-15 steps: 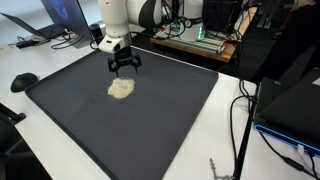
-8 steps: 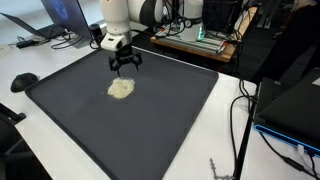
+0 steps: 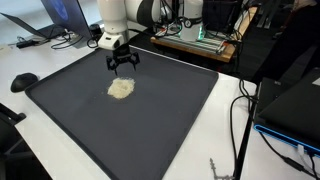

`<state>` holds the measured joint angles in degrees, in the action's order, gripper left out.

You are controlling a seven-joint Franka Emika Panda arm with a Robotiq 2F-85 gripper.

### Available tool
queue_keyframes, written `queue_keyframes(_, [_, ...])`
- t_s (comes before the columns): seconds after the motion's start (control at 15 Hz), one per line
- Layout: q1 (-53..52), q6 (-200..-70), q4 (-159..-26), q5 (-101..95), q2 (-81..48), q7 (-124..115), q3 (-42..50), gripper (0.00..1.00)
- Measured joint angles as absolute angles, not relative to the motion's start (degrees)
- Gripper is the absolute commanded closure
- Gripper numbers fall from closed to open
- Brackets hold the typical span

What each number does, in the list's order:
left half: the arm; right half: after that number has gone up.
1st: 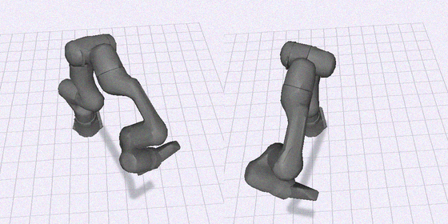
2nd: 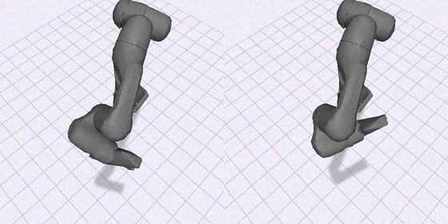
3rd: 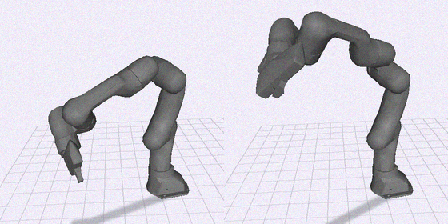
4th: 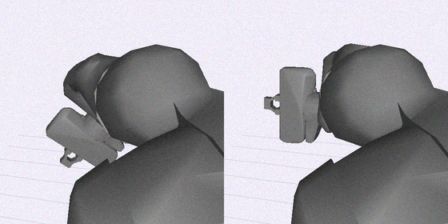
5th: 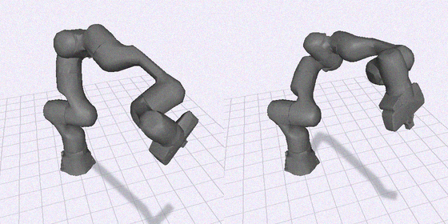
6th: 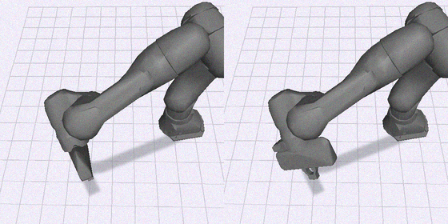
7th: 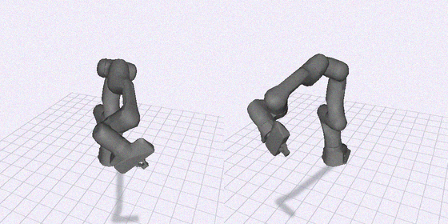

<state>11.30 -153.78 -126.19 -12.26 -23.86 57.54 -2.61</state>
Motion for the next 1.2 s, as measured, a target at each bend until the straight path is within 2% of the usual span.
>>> queue_keyframes(0.6, [15.16, -158.34, -123.12, -10.27, -28.36, 66.54, -3.87, 0.00])
queue_keyframes(1.2, [30.86, -165.68, -122.80, 2.09, -33.86, 82.59, -18.13, 0.00])
